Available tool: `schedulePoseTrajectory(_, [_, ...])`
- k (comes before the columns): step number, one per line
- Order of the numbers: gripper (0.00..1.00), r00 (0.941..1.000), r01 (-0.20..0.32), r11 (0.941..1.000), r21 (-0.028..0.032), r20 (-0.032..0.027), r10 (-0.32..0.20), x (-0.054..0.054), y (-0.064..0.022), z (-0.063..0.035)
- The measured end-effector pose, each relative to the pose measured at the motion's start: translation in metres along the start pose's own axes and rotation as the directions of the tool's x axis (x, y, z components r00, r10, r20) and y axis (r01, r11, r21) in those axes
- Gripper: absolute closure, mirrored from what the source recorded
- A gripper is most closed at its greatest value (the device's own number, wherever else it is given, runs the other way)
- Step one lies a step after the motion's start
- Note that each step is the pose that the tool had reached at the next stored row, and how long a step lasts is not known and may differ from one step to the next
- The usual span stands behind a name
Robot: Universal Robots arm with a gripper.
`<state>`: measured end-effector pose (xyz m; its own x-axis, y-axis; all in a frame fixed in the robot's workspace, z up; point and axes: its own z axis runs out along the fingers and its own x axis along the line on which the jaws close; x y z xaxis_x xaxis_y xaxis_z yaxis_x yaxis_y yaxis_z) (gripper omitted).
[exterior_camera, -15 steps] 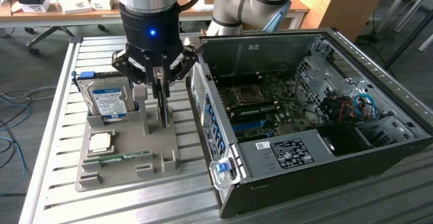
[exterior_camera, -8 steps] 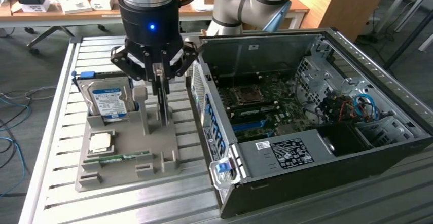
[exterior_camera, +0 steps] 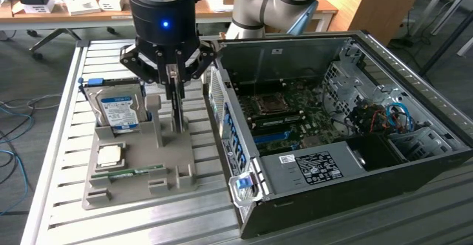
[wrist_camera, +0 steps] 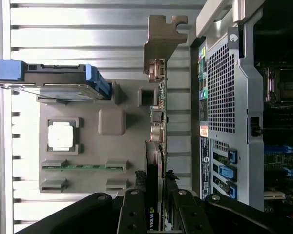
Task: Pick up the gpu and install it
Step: 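Pick up the gpu and move the gpu toward the slot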
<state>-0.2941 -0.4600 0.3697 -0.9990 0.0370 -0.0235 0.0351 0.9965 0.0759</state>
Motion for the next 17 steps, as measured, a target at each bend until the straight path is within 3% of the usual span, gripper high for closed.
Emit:
schedulePoseTrajectory(12, [0.74,1.0,0.0,0.9998,-0.0196,-0.0008,0.0,-0.001,0.0011,-0.0143])
schedulePoseTrajectory(17, [0.74,1.0,-0.001,0.9996,-0.0271,-0.0009,0.001,-0.001,0.0021,-0.0261])
